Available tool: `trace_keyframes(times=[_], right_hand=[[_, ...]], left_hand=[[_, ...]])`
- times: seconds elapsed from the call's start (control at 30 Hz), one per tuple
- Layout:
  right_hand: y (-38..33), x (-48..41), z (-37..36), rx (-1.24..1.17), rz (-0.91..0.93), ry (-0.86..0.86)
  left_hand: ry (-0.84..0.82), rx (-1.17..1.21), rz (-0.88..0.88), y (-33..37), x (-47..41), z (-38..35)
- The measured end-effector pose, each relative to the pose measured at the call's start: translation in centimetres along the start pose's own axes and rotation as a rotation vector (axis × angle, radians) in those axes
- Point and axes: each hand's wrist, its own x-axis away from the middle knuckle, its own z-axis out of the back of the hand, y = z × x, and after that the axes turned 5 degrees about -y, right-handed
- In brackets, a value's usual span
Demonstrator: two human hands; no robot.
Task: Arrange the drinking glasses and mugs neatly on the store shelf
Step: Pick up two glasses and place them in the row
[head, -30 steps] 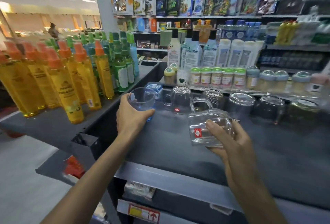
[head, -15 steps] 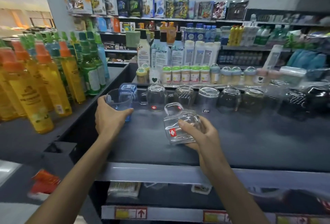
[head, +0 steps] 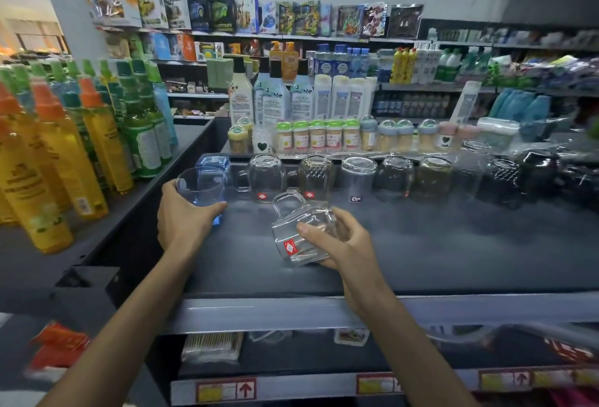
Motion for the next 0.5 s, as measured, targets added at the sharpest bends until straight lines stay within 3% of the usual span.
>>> trace_keyframes(times=[0.5], right_hand=[[-0.34,0.45,-0.09,0.032,-0.001,0.007]], left_hand=[[-0.041,-0.009,-0.016,-0.04,0.36,0.02]])
